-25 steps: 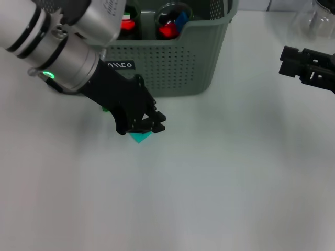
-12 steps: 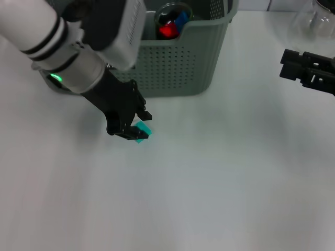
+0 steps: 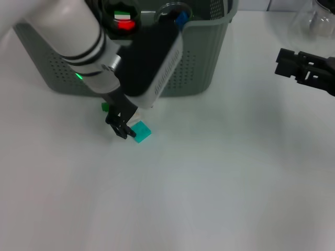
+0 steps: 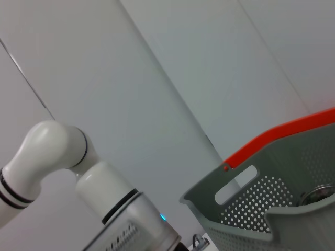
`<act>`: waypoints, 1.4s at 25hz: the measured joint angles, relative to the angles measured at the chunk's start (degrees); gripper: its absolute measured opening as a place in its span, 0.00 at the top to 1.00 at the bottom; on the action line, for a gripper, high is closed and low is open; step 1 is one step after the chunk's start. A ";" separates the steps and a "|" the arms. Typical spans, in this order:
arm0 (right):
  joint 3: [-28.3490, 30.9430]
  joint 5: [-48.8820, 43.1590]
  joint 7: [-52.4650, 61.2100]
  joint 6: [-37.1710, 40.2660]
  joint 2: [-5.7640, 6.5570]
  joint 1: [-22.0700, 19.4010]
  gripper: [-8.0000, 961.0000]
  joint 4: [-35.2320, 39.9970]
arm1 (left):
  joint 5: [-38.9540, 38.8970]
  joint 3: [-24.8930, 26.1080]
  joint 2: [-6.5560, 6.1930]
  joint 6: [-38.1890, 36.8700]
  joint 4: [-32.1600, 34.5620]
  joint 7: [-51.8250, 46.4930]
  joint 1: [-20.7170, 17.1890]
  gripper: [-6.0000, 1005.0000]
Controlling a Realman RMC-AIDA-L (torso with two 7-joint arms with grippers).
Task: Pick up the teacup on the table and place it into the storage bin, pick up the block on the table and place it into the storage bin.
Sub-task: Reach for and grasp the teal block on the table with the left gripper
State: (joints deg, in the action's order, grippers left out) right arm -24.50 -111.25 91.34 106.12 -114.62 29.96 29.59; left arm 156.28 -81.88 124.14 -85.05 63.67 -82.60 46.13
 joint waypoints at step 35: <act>-5.49 -0.39 -0.57 -4.44 -1.81 1.12 0.27 0.05 | 4.46 -20.72 0.49 7.48 -5.92 4.67 3.82 0.24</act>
State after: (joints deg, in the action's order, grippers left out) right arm -29.99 -111.64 90.77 101.68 -116.43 31.07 29.64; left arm 160.74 -102.60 124.63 -77.57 57.75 -77.93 49.95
